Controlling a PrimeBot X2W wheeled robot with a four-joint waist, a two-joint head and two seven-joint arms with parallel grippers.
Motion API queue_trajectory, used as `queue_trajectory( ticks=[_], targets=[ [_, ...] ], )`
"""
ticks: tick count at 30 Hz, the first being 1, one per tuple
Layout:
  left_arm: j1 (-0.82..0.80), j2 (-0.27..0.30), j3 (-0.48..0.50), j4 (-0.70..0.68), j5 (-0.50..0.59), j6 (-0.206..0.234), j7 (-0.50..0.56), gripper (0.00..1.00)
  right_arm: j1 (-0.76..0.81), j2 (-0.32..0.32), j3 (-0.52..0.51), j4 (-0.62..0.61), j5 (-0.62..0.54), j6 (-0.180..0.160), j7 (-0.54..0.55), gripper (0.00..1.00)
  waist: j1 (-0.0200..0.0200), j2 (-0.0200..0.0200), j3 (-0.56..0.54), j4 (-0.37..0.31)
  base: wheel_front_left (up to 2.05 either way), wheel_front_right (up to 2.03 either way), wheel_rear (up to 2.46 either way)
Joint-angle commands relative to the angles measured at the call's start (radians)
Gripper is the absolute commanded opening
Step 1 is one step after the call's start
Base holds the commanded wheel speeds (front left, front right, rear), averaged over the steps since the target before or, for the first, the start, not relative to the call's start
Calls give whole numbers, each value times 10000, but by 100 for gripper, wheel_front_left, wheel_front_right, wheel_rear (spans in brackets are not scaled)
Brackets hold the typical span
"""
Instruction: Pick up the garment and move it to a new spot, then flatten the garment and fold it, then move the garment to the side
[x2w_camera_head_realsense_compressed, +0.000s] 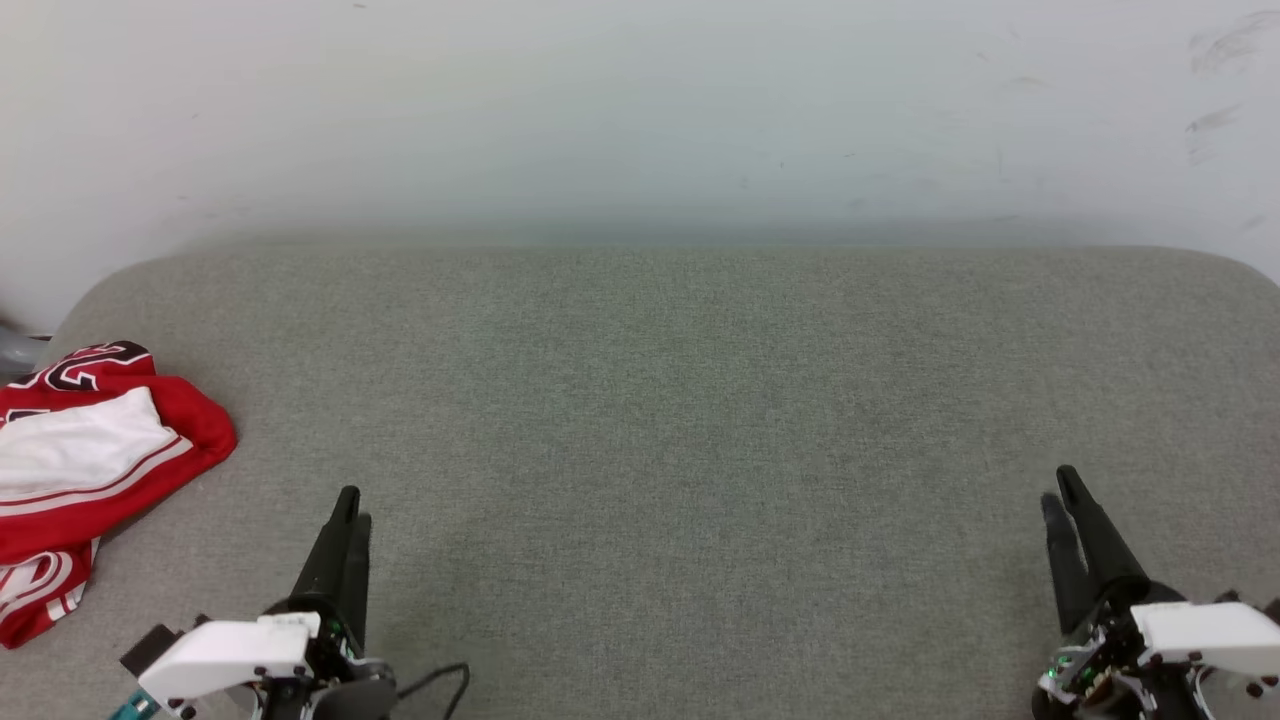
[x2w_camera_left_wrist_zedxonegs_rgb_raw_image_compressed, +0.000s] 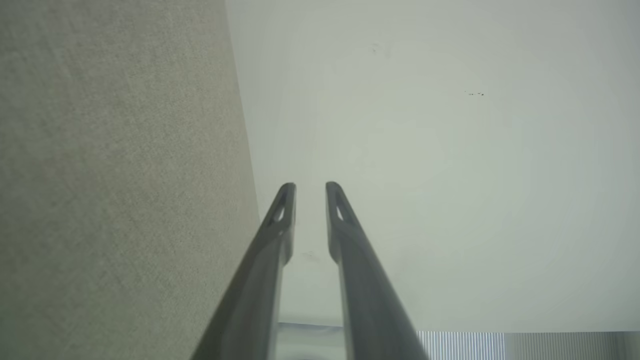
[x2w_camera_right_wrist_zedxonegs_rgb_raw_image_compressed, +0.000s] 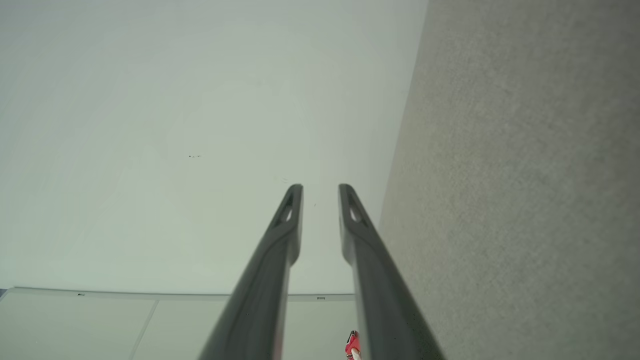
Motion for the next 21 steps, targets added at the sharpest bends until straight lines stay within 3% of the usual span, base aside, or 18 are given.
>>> queue_trajectory(
  ticks=[1,9,15,21],
  targets=[
    [34,-2,-10,14,5,0,-19,100,39,0,7,17,-4,2,-15,100,0,0,1,0,0,0,0],
    [114,-2,-42,-206,328,0,-417,100,118,2,15,-20,-301,0,-414,100,0,0,15,11,0,0,0],
    [92,0,120,-416,1401,10,-704,100,157,3,-143,-281,-1336,0,-702,100,0,0,30,28,0,0,0],
    [30,2,94,-850,2728,293,-970,100,166,4,-253,-711,-2547,0,-972,100,0,0,69,48,0,0,0]
  ],
)
